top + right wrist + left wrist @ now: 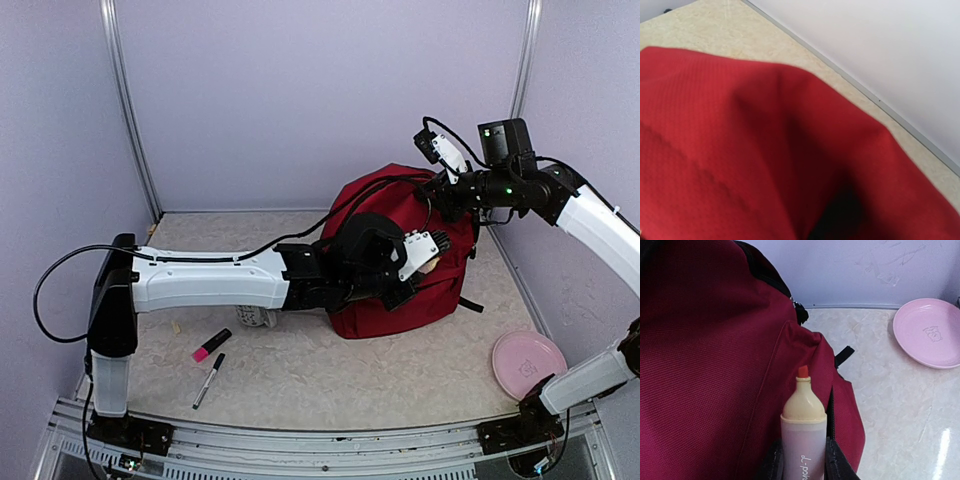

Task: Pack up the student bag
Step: Place the pen in the lower front pocket of the bag.

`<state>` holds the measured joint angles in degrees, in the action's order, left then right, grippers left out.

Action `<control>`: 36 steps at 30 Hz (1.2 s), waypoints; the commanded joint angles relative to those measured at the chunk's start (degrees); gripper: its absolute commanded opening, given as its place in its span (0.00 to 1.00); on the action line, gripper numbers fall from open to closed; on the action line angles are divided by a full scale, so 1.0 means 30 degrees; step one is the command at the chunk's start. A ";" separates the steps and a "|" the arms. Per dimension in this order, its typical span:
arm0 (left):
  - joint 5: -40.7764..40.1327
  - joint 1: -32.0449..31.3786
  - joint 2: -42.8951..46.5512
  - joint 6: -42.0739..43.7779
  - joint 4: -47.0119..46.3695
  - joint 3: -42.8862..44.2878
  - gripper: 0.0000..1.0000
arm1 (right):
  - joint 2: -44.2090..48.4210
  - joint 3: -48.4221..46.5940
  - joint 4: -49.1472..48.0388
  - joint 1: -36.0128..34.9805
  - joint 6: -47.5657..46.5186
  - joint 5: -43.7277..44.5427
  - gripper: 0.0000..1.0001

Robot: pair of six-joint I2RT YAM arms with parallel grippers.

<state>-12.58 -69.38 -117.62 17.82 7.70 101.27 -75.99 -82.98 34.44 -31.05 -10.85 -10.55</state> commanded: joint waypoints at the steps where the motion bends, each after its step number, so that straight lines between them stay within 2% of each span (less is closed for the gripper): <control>1: -0.2582 -0.0309 -0.1245 0.2157 -0.1471 0.0451 0.08 | -0.0042 -0.0125 -0.0099 0.0079 0.0420 -0.0579 0.00; 5: -0.3188 -0.0287 -0.2806 0.2769 -0.0973 0.1092 0.08 | 0.0000 -0.0193 -0.0129 0.0085 0.0409 -0.0669 0.00; 9: -0.4455 -0.0051 -0.4160 0.2050 0.0307 0.3023 0.07 | 0.0060 -0.0190 -0.0083 0.0068 0.0483 -0.0770 0.00; 13: -0.3231 0.0398 -0.4768 0.0652 0.3047 0.4811 0.09 | 0.0144 -0.0174 0.0112 0.0068 0.0494 -0.0692 0.00; 18: -0.2849 0.0366 -0.5617 -0.0412 0.7912 0.7715 0.25 | 0.0416 -0.0187 0.0060 0.0083 0.0485 -0.0570 0.01; 22: -0.1519 0.0905 -0.5737 -0.1315 1.0337 0.7687 0.29 | 0.0485 -0.0231 0.0014 0.0082 0.0538 -0.0674 0.02; 25: -0.0718 0.0731 -0.5769 -0.0369 1.1041 0.7628 0.32 | 0.0401 -0.0440 0.0117 0.0068 0.0556 -0.0715 0.02; 33: -0.2342 0.0577 -0.6528 0.0904 1.2159 0.8819 0.32 | 0.0433 -0.0634 0.0267 0.0075 0.0820 -0.0956 0.04; 34: -0.2084 0.0538 -0.6331 0.1052 1.1973 0.8687 0.34 | 0.0427 -0.0655 0.0251 0.0067 0.0807 -0.0896 0.04; 36: -0.1625 0.0371 -0.5603 0.1443 1.1096 0.7918 0.44 | 0.0348 -0.0699 0.0239 0.0067 0.0821 -0.0869 0.04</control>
<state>-18.52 -67.66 -135.55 19.79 39.75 126.41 -75.96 -83.00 35.16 -31.05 -9.32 -11.92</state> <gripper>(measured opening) 0.360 0.044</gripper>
